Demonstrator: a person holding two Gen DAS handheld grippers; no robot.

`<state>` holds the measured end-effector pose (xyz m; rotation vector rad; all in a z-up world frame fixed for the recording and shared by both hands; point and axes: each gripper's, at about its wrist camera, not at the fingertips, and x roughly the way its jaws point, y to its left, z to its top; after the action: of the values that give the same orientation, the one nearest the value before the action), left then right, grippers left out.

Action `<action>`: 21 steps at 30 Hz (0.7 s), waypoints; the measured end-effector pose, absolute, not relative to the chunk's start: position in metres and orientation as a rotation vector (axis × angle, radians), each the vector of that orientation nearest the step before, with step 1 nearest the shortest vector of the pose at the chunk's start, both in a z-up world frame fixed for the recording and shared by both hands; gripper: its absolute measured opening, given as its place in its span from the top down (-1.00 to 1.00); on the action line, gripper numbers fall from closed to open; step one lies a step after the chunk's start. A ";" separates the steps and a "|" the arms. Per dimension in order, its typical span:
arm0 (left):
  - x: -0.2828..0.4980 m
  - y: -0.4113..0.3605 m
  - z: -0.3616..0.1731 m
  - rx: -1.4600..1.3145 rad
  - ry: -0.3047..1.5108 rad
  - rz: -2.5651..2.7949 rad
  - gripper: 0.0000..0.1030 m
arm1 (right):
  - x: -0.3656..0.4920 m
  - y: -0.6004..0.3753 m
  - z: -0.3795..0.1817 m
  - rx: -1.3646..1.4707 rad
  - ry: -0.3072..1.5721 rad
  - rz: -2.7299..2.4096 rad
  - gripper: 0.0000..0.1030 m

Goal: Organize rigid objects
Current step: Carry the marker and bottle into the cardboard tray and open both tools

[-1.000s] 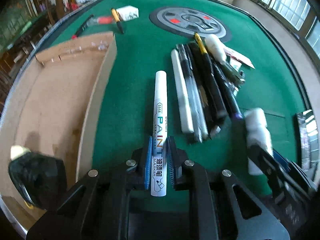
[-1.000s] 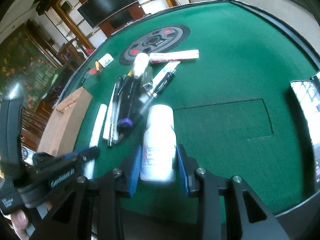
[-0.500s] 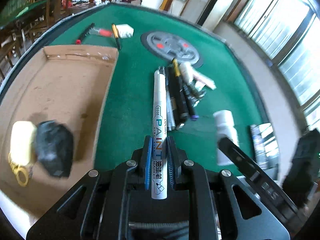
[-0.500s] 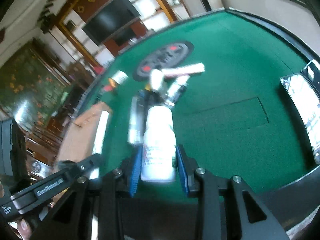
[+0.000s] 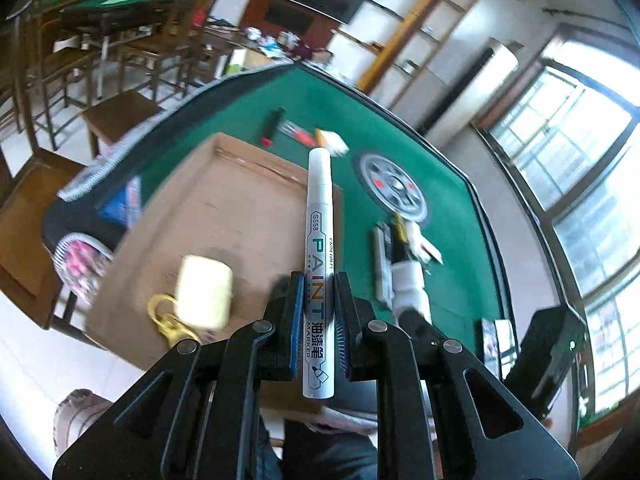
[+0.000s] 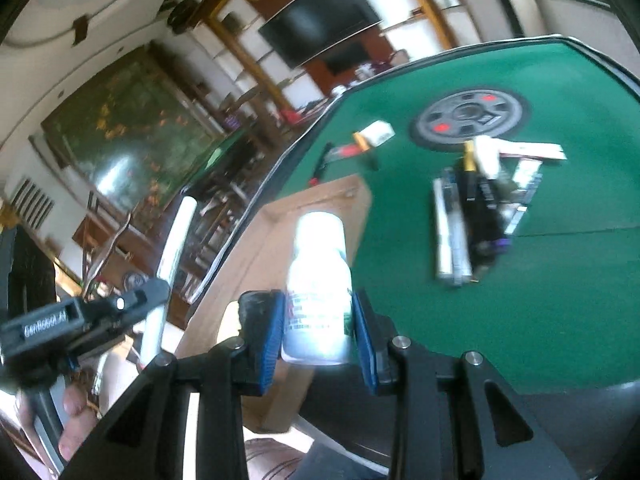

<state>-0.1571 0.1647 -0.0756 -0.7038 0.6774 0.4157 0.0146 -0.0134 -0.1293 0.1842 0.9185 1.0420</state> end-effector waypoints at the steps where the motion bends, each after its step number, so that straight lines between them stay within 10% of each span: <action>1: -0.157 0.174 -0.078 -0.711 0.680 0.436 0.73 | 0.015 -0.005 -0.130 0.171 0.925 1.051 0.34; 21: -0.088 0.269 -0.142 -0.789 0.818 0.453 0.73 | 0.043 0.080 -0.153 0.056 1.027 1.102 0.35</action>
<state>-0.0877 0.2685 -0.1420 -0.7892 0.8181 0.4526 0.0434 0.0804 -0.1531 0.0557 1.0273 1.1023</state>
